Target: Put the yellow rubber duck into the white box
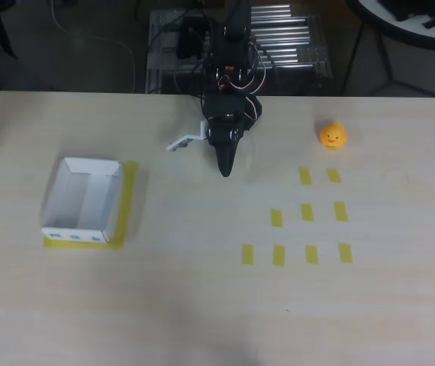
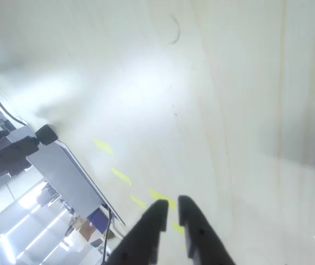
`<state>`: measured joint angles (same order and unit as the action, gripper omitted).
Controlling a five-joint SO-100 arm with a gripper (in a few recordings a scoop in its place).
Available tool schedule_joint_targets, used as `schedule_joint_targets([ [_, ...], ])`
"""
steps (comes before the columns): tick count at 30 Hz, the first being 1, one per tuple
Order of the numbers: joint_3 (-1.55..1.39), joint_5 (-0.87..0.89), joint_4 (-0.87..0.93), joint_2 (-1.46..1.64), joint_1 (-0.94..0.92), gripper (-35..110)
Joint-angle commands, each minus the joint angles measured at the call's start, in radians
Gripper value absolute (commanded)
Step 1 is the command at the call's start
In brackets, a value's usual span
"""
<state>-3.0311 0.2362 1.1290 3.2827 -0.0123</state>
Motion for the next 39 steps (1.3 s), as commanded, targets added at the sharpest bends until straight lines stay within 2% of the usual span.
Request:
schedule_joint_targets([
  [1, 0.000, 0.011, 0.003, 0.052, 0.009, 0],
  [39, -0.003, -0.015, -0.011, 0.054, 0.017, 0],
])
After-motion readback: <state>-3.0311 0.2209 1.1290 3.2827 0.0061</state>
